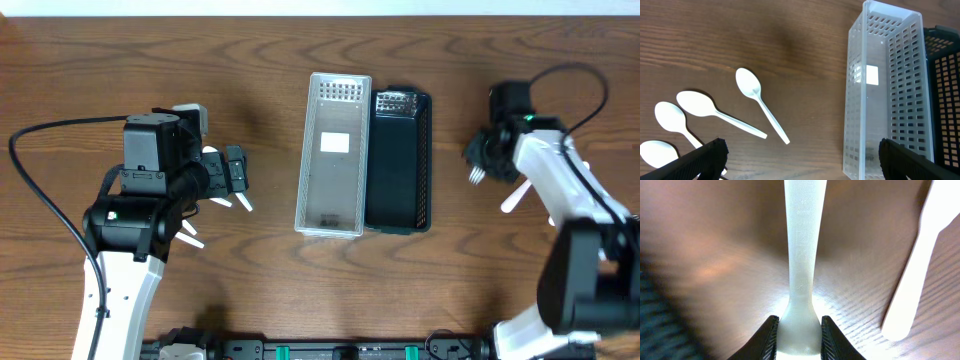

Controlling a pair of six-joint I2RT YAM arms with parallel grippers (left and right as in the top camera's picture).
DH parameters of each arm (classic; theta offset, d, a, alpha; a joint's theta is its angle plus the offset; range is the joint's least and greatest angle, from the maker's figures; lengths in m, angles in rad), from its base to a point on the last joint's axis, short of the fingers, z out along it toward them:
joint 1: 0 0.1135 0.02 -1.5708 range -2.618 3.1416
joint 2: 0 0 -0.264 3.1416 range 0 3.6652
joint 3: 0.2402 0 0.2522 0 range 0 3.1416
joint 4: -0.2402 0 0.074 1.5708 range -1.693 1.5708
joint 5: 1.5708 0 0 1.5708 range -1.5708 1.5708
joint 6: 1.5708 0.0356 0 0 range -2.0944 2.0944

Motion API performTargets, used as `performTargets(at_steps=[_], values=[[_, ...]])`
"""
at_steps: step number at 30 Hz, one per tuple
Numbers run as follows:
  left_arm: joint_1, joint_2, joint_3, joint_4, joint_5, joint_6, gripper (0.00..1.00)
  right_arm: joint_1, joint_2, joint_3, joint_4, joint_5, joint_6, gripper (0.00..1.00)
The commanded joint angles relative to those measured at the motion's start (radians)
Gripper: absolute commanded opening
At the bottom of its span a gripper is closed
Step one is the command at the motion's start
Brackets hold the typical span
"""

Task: Pack container
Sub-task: 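Carry the fork with the right gripper into the black tray and release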

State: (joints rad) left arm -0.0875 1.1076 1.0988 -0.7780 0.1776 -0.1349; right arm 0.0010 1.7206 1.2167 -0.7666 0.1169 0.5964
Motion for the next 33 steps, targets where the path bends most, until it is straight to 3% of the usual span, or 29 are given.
performTargets(at_steps=[1,10,15,21,24,30,33], values=[[0.004,0.003,0.024,0.001,0.005,-0.007,0.98,0.067,-0.131,0.119,-0.038,0.014,-0.100,0.01],[0.004,0.003,0.024,0.001,0.005,0.003,0.98,0.327,-0.171,0.167,-0.110,-0.003,-0.150,0.01],[0.004,0.003,0.024,0.000,0.005,0.003,0.98,0.461,-0.076,0.148,-0.116,0.000,-0.139,0.01],[0.004,0.003,0.024,0.000,0.005,0.003,0.98,0.482,0.064,0.143,-0.126,-0.002,-0.095,0.01],[0.004,0.003,0.024,0.000,0.005,0.003,0.98,0.482,0.090,0.143,-0.122,-0.001,-0.095,0.12],[0.004,0.003,0.024,0.000,0.005,0.003,0.98,0.477,0.070,0.145,-0.113,-0.001,-0.097,0.53],[0.004,0.003,0.024,0.000,0.005,0.008,0.98,0.462,0.035,0.160,-0.125,0.004,-0.105,0.59]])
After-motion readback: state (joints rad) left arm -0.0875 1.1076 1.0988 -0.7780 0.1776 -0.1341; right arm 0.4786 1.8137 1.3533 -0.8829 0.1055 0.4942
